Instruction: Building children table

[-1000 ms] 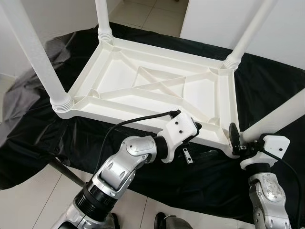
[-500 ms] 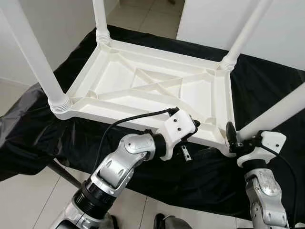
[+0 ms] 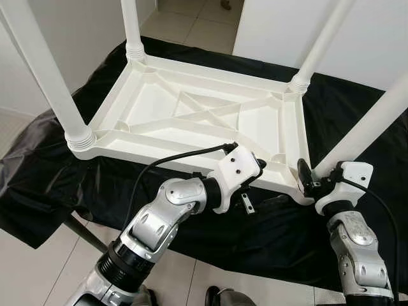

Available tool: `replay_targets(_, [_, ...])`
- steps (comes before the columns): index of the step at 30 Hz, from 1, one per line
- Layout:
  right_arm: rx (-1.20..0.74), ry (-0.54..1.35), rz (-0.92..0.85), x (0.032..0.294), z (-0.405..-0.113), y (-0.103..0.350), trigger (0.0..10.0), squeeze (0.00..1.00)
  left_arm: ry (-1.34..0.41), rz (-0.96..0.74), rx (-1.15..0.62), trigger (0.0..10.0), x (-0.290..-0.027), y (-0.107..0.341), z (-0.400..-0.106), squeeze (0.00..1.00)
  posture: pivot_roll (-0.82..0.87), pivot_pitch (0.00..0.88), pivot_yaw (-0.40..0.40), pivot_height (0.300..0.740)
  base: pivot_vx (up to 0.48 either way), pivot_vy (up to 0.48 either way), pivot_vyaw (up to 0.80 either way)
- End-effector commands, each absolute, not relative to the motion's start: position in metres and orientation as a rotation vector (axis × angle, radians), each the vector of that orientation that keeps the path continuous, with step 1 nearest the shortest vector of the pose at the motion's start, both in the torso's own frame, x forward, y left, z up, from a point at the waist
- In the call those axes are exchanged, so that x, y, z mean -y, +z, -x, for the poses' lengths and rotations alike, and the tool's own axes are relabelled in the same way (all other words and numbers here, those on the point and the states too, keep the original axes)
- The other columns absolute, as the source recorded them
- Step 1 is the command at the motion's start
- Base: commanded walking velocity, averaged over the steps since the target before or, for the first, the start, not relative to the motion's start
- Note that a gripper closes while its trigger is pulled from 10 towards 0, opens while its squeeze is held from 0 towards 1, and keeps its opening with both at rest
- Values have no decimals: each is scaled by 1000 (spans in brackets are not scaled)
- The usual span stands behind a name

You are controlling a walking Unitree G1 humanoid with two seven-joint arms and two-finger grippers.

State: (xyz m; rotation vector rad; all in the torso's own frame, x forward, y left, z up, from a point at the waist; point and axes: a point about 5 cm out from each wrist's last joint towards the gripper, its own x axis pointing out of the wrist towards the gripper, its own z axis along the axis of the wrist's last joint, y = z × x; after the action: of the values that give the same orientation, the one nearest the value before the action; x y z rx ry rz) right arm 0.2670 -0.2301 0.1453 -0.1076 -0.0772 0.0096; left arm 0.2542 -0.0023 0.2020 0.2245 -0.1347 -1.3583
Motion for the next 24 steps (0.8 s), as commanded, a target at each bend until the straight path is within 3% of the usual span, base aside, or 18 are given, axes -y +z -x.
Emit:
replay_targets(1, [-167,-5,62,234,-258,99,10000,0,-1354,-234,135,10000,3,203,-255,0,11,177,-36,740,0,0,0])
replay_targets(9, [-141,-57,-61,236,-253,96,10000,0,-1356,-234,136,10000,2,204,-255,0,10,178,-33,740,0,0,0])
replay_targets(15, [-7,-108,-143,235,-243,105,10000,0,-1358,-236,135,10000,1,204,-255,0,12,177,-36,740,0,0,0])
replay_targets(24, [19,-58,-71,223,-243,109,10000,0,-1357,-238,141,10000,2,205,-256,0,10,168,-37,740,0,0,0])
